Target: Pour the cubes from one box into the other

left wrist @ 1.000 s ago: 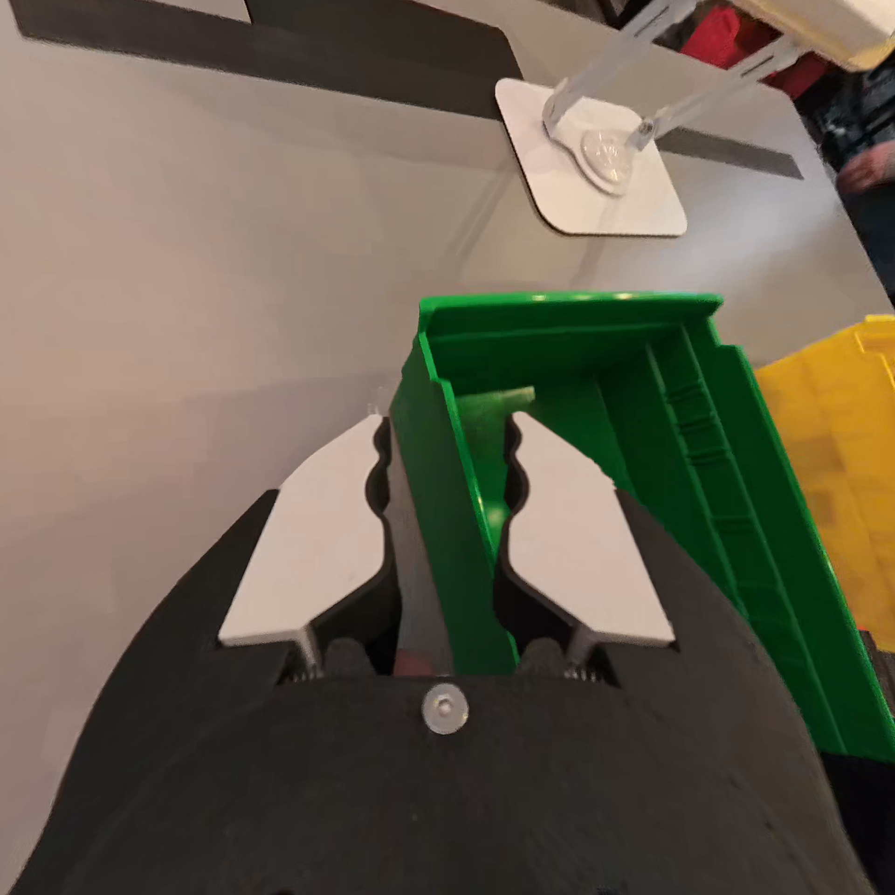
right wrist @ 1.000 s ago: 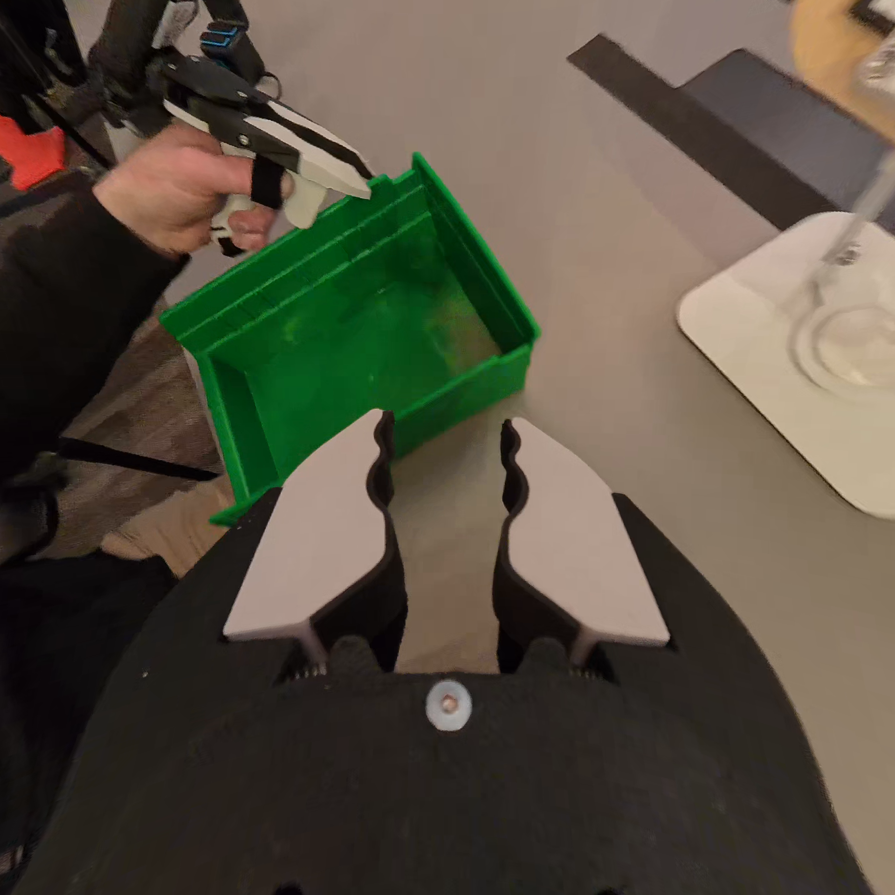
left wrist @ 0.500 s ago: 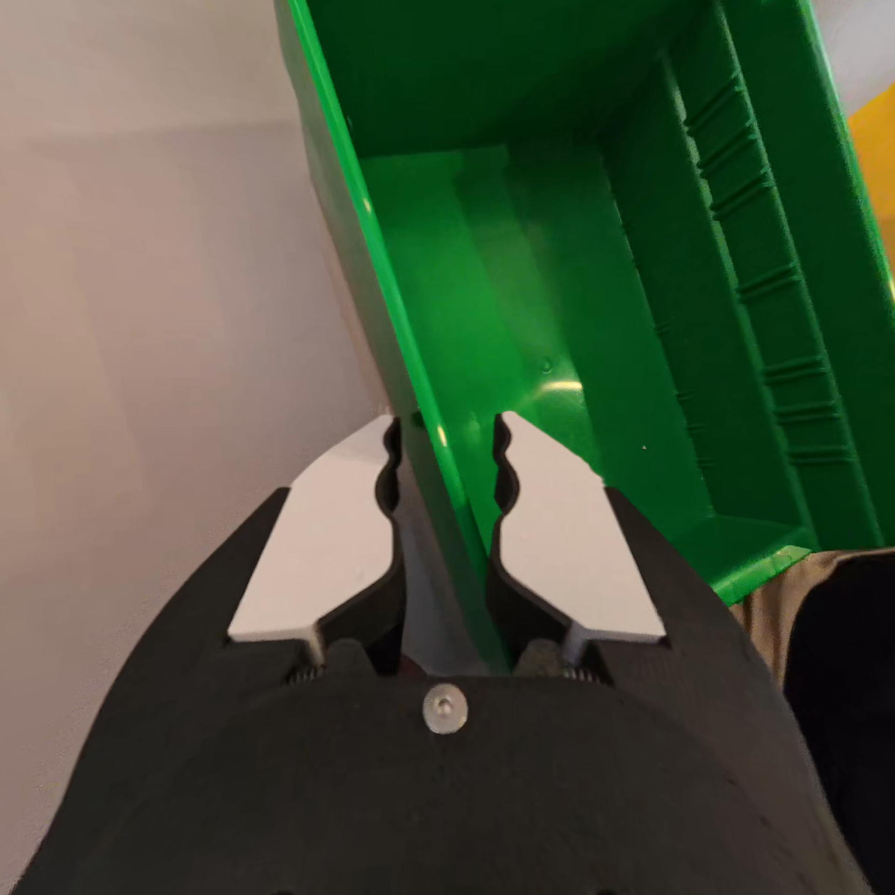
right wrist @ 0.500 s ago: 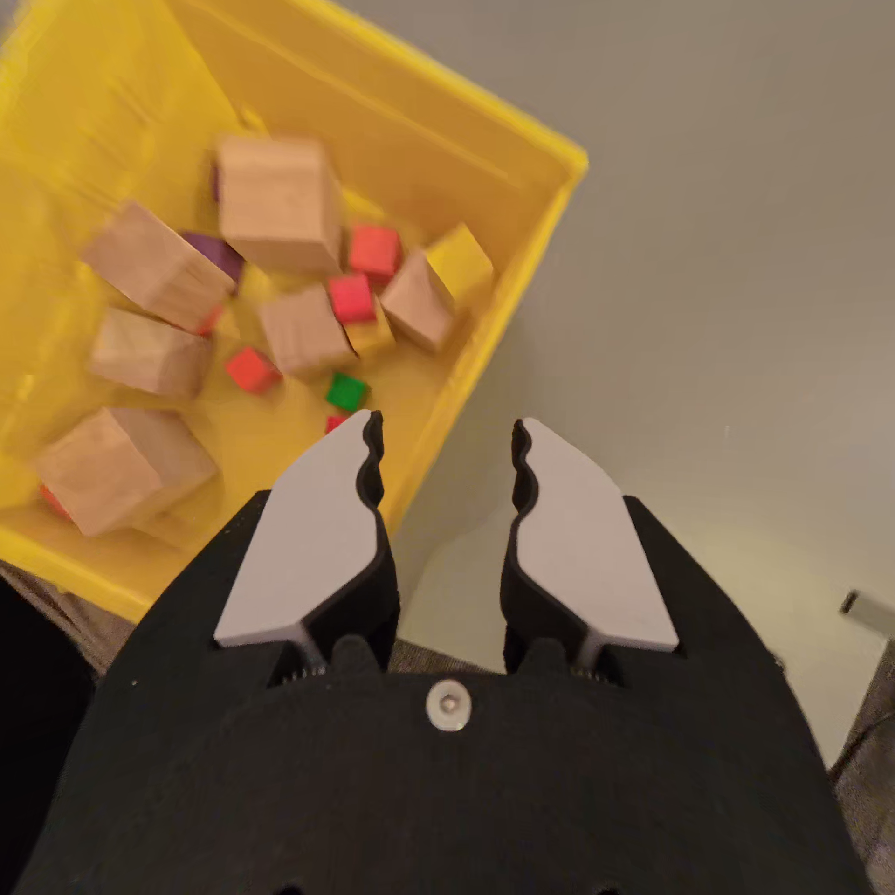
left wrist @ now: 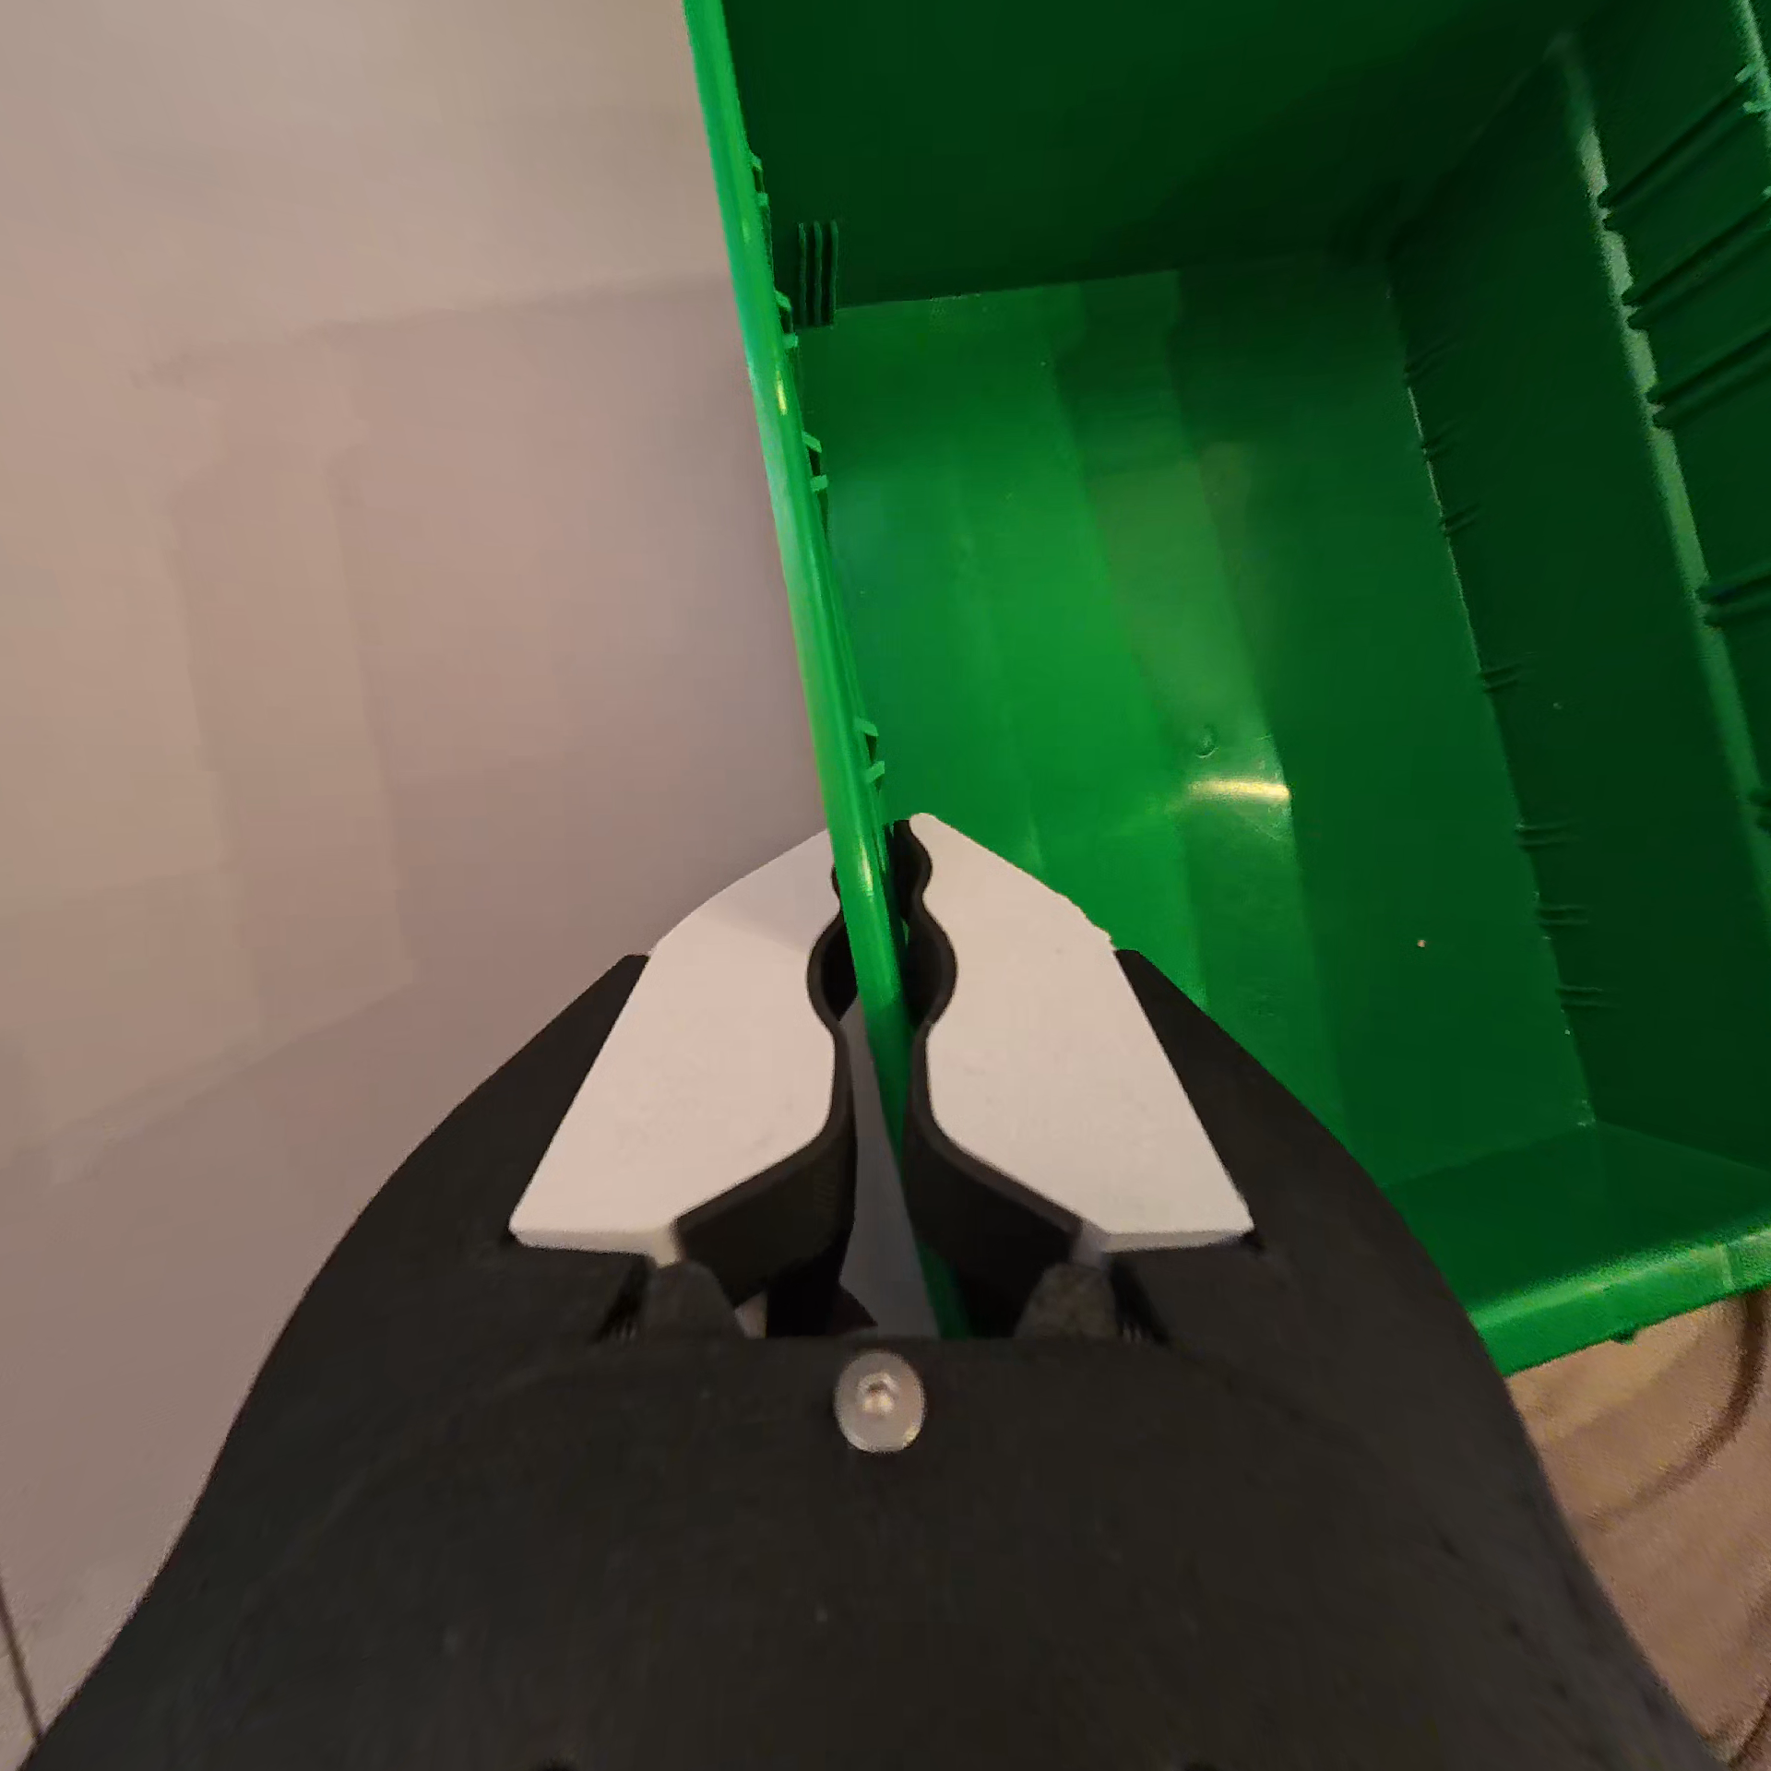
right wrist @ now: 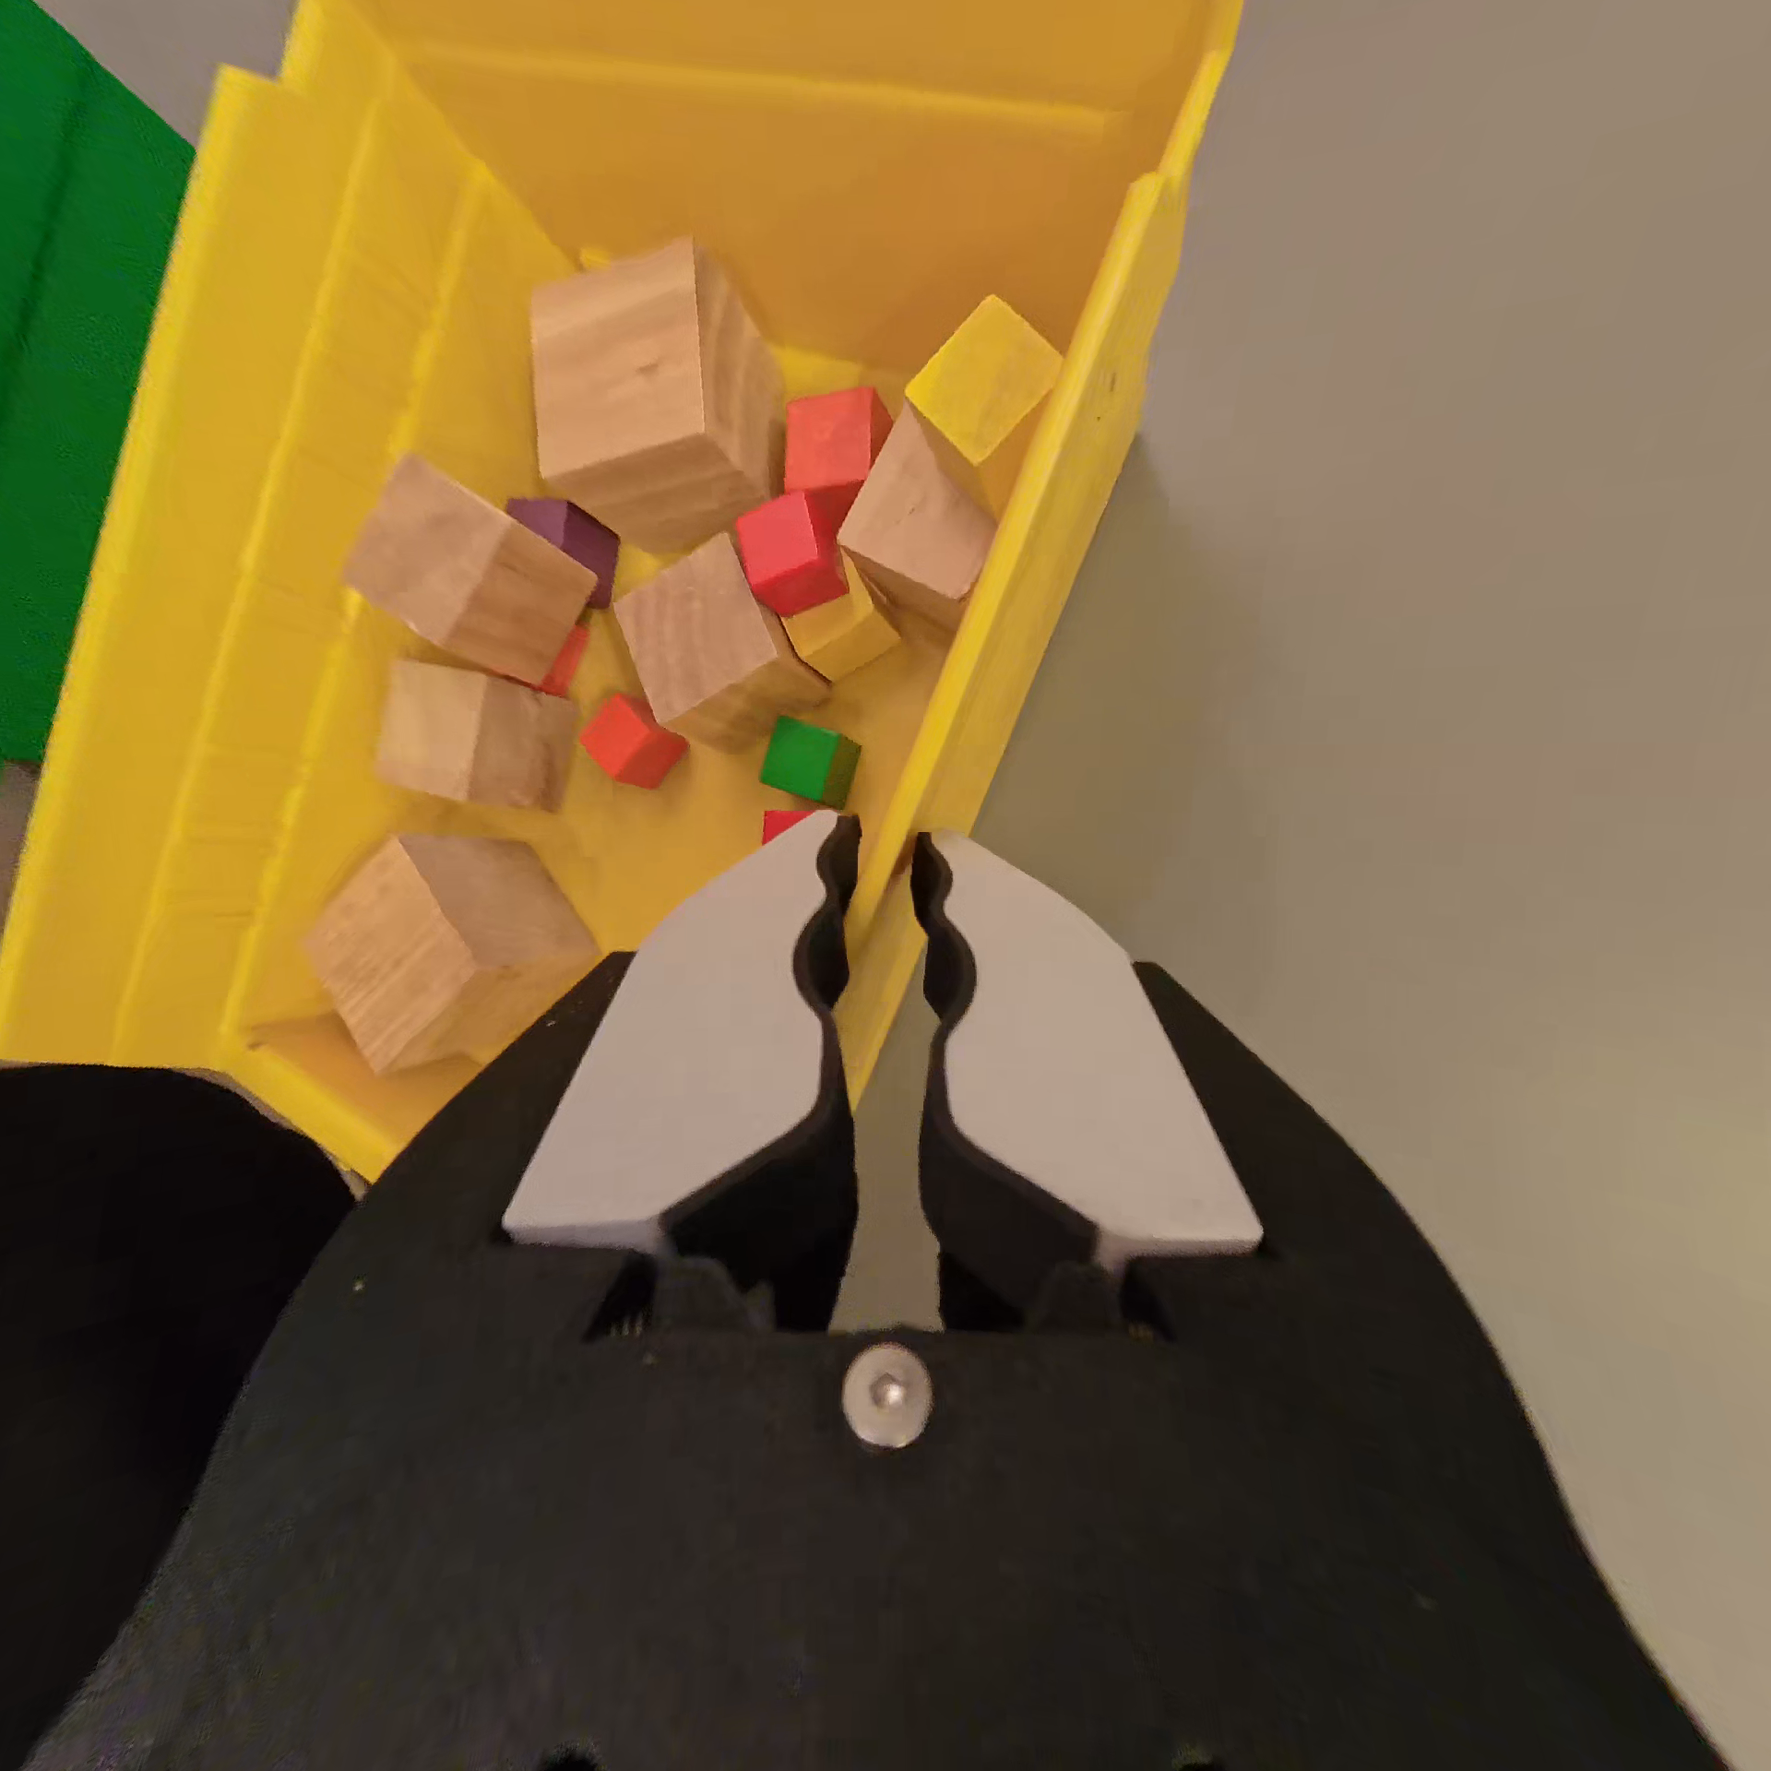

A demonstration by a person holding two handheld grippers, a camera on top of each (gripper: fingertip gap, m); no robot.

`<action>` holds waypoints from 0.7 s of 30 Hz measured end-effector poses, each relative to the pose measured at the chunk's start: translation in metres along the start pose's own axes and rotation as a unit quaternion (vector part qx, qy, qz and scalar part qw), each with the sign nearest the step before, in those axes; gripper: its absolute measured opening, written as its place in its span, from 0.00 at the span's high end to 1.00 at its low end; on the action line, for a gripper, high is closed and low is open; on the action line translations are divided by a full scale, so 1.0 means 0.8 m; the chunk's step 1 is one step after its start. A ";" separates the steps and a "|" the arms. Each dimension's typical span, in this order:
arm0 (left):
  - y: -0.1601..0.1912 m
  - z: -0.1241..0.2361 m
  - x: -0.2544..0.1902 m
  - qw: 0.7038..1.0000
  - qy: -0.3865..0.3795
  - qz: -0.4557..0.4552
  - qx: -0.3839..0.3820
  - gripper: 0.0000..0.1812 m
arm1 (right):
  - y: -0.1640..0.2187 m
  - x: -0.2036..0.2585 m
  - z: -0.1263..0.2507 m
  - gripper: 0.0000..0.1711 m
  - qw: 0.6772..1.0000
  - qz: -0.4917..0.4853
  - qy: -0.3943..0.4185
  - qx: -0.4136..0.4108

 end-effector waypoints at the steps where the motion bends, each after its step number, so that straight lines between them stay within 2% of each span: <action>1: -0.002 0.005 0.004 1.000 0.001 0.003 -0.006 0.98 | -0.007 0.005 -0.007 0.97 1.000 0.002 -0.004 -0.006; 7: -0.021 0.056 0.018 0.996 0.033 0.040 -0.071 0.98 | -0.073 0.059 -0.076 0.96 0.998 0.026 -0.053 -0.030; 13: -0.045 0.132 0.013 0.987 0.040 0.042 -0.149 0.98 | -0.148 0.155 -0.164 0.93 0.988 0.075 -0.126 -0.049; 16: -0.054 0.163 0.002 0.982 0.044 0.039 -0.181 0.98 | -0.169 0.206 -0.202 0.80 0.973 0.074 -0.215 -0.042; 18: -0.057 0.178 -0.009 0.978 0.056 0.036 -0.196 0.98 | -0.174 0.225 -0.209 0.69 0.967 0.075 -0.239 -0.055; 21: -0.062 0.189 -0.032 0.974 0.083 0.029 -0.207 0.98 | -0.178 0.228 -0.188 0.67 0.965 0.090 -0.234 -0.081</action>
Point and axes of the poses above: each gripper's, where its closed fingertips meet, z back along the fingers, y out of its underside, x = y × z across the jaws, the point moved 8 cm from there along z, back along the fingers, and after that the axes turned 13 degrees about z, right-handed, at the moved point
